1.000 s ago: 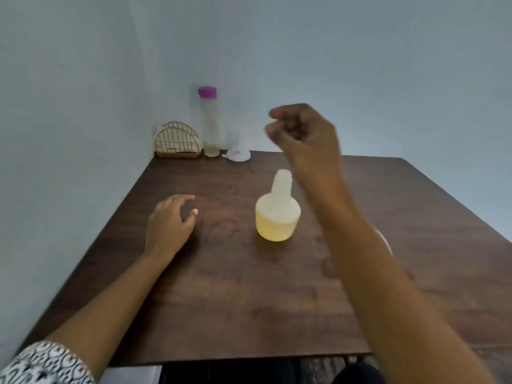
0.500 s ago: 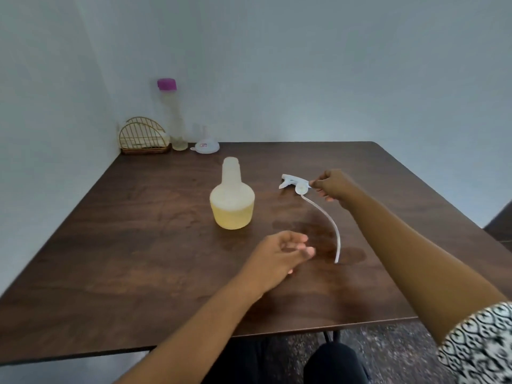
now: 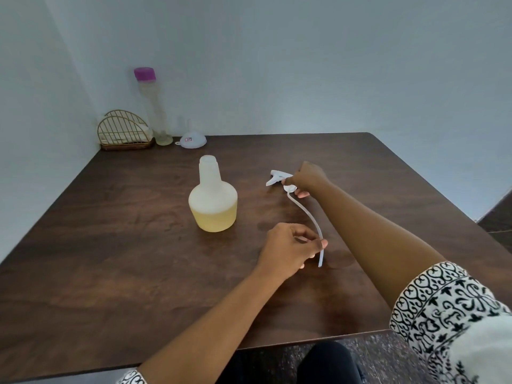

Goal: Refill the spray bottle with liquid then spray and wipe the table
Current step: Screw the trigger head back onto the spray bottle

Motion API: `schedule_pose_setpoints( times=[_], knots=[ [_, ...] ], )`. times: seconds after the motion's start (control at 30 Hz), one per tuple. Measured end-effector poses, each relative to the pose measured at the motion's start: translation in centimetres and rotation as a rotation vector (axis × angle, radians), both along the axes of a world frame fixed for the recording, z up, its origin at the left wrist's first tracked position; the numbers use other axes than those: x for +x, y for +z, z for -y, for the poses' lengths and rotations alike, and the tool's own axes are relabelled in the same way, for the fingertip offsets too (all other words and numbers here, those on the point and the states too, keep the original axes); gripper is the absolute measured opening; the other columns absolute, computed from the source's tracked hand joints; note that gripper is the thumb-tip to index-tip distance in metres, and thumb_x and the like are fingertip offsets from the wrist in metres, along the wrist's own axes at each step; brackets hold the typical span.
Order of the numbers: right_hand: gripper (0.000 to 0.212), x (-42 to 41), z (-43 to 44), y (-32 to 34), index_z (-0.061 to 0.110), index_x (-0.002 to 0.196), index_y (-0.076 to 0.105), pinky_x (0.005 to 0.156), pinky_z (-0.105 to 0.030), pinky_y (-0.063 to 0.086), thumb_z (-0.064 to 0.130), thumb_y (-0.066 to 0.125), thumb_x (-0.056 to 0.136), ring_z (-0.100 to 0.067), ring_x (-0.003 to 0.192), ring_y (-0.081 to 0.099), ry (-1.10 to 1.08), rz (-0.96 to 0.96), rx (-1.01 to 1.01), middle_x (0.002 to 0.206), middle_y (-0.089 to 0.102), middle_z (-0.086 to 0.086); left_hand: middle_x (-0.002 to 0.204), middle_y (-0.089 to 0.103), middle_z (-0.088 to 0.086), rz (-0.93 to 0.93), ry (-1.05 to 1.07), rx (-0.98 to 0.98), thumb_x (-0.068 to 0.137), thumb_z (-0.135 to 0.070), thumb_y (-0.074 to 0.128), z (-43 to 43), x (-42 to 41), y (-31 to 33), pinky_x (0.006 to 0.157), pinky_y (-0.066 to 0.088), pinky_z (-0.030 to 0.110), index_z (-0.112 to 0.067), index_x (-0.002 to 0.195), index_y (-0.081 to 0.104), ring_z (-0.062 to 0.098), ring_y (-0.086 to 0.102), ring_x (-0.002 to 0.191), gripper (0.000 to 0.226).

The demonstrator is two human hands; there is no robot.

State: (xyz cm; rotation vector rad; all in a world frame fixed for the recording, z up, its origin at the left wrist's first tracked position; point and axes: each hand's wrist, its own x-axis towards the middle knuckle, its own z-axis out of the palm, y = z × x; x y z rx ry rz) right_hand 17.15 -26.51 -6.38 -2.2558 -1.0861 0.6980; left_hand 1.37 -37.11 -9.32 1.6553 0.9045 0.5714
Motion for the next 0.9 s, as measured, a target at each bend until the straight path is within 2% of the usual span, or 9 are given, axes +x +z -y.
schedule_pose_setpoints(
  times=[0.1,0.23,0.33,0.4,0.5,0.57,0.63,0.8,0.9],
  knots=[
    [0.005,0.0,0.3,0.3,0.007,0.074,0.064,0.071,-0.031,0.059,0.004,0.062,0.07,-0.018,0.068,0.064,-0.11,-0.235,0.016,0.081,0.07,-0.008,0.079,0.074,0.008,0.041,-0.001,0.029,0.083,-0.023,0.073,0.0,-1.2,0.9,0.057,0.056,0.028,-0.01,0.083,0.073,0.014,0.071,0.073,0.014],
    [0.036,-0.4,1.5,1.9,-0.003,0.118,0.055,0.055,-0.028,0.054,0.009,0.064,0.085,-0.018,0.065,0.058,-0.211,-0.661,0.166,0.078,0.058,-0.013,0.067,0.072,0.004,0.143,0.032,0.086,0.083,-0.019,0.073,0.0,-3.8,3.0,0.058,0.055,0.028,-0.012,0.08,0.075,0.009,0.065,0.06,0.008],
    [0.052,-0.8,2.4,3.9,-0.007,0.128,0.039,0.049,-0.031,0.056,0.009,0.065,0.086,-0.023,0.072,0.06,-0.257,-1.006,0.317,0.085,0.054,-0.018,0.068,0.073,0.002,0.204,0.076,0.171,0.082,-0.017,0.073,-0.3,-6.0,5.3,0.06,0.055,0.026,-0.016,0.081,0.076,0.011,0.067,0.061,0.003],
    [0.061,-1.1,2.7,5.3,-0.007,0.131,0.031,0.054,-0.036,0.057,0.007,0.067,0.084,-0.028,0.087,0.064,-0.278,-1.186,0.443,0.092,0.053,-0.021,0.07,0.074,-0.004,0.197,0.13,0.281,0.081,-0.017,0.074,-0.9,-7.3,6.9,0.062,0.054,0.019,-0.02,0.081,0.077,0.005,0.066,0.062,0.004],
    [0.062,-2.1,2.9,7.2,-0.01,0.129,0.033,0.061,-0.04,0.059,0.005,0.07,0.081,-0.03,0.098,0.064,-0.285,-1.397,0.609,0.1,0.055,-0.023,0.074,0.074,-0.007,0.197,0.196,0.391,0.081,-0.016,0.074,-2.4,-9.1,9.6,0.063,0.057,0.024,-0.023,0.082,0.076,0.008,0.069,0.068,0.008],
    [0.055,-2.8,3.0,8.3,-0.01,0.126,0.04,0.064,-0.039,0.059,0.003,0.069,0.082,-0.028,0.102,0.063,-0.286,-1.506,0.731,0.106,0.055,-0.022,0.079,0.075,-0.001,0.222,0.233,0.422,0.083,-0.011,0.071,-3.6,-10.2,11.4,0.066,0.059,0.029,-0.02,0.084,0.076,0.018,0.071,0.074,0.01],
    [0.046,-3.5,2.9,9.1,-0.007,0.123,0.047,0.067,-0.039,0.059,0.003,0.067,0.083,-0.026,0.11,0.061,-0.287,-1.57,0.839,0.107,0.055,-0.02,0.082,0.075,0.002,0.24,0.259,0.459,0.084,-0.01,0.069,-5.1,-11.4,13.1,0.063,0.059,0.026,-0.02,0.087,0.074,0.017,0.071,0.074,0.011],
    [0.016,-5.2,2.4,10.0,-0.002,0.099,0.06,0.069,-0.036,0.057,0.003,0.066,0.085,-0.021,0.079,0.061,-0.341,-1.618,0.973,0.091,0.058,-0.016,0.084,0.075,0.0,0.225,0.31,0.487,0.085,-0.013,0.069,-9.3,-12.6,14.5,0.058,0.057,0.023,-0.025,0.082,0.072,0.012,0.072,0.073,0.013],
    [0.005,-5.8,2.1,9.3,0.001,0.087,0.061,0.069,-0.034,0.057,0.002,0.065,0.085,-0.018,0.074,0.06,-0.388,-1.588,0.996,0.089,0.058,-0.014,0.086,0.075,0.005,0.206,0.33,0.451,0.085,-0.011,0.068,-11.2,-12.6,13.8,0.059,0.058,0.023,-0.016,0.086,0.073,0.017,0.072,0.074,0.008]
  ],
)
